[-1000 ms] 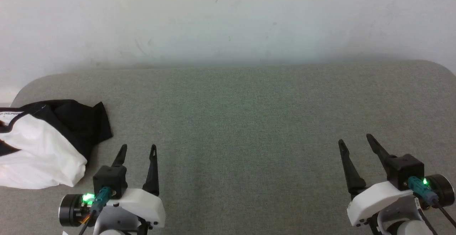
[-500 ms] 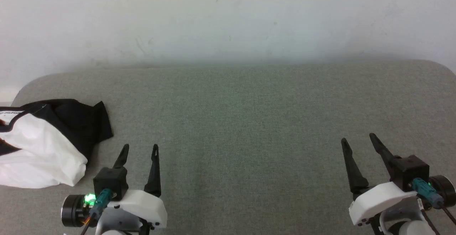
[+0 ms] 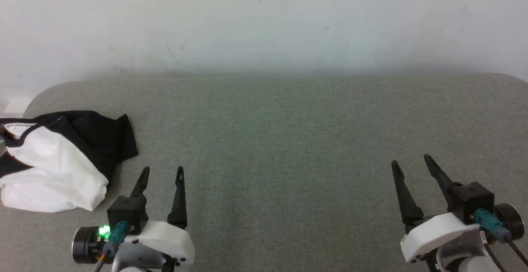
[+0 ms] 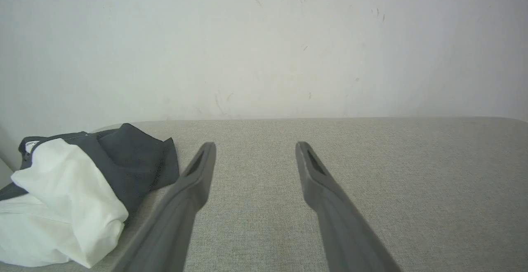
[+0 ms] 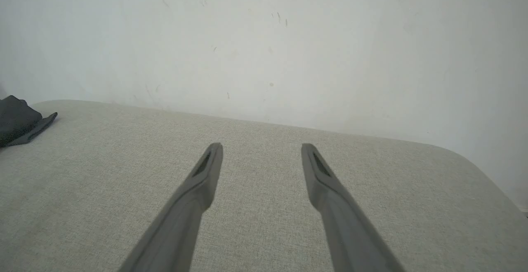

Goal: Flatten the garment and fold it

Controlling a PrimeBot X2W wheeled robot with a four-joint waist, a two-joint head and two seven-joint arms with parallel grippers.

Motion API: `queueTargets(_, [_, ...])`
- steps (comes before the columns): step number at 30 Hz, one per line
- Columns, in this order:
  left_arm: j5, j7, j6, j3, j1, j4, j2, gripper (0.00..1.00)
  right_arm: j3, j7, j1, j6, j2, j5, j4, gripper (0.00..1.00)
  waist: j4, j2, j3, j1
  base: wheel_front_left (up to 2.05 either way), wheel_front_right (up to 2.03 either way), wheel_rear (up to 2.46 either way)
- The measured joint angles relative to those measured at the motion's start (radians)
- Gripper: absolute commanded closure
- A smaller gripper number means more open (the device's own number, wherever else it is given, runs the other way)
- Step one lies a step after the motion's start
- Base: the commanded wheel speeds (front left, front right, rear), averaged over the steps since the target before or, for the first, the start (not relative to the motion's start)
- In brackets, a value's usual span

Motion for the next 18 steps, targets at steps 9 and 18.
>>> queueTargets(9, [-0.01,-0.018,0.008,0.001,0.001,0.002,0.0,0.0,0.009,-0.018,0.0,0.0,0.0,0.008,0.01,0.0,0.031,0.0,-0.003,0.0,0.0,0.0,0.0])
queueTargets(18, [-0.016,-0.036,0.012,0.002,0.011,0.002,0.0,0.0,0.026,-0.037,0.0,0.0,0.0,0.016,0.018,0.0,0.071,0.0,-0.01,0.0,0.0,0.0,0.0])
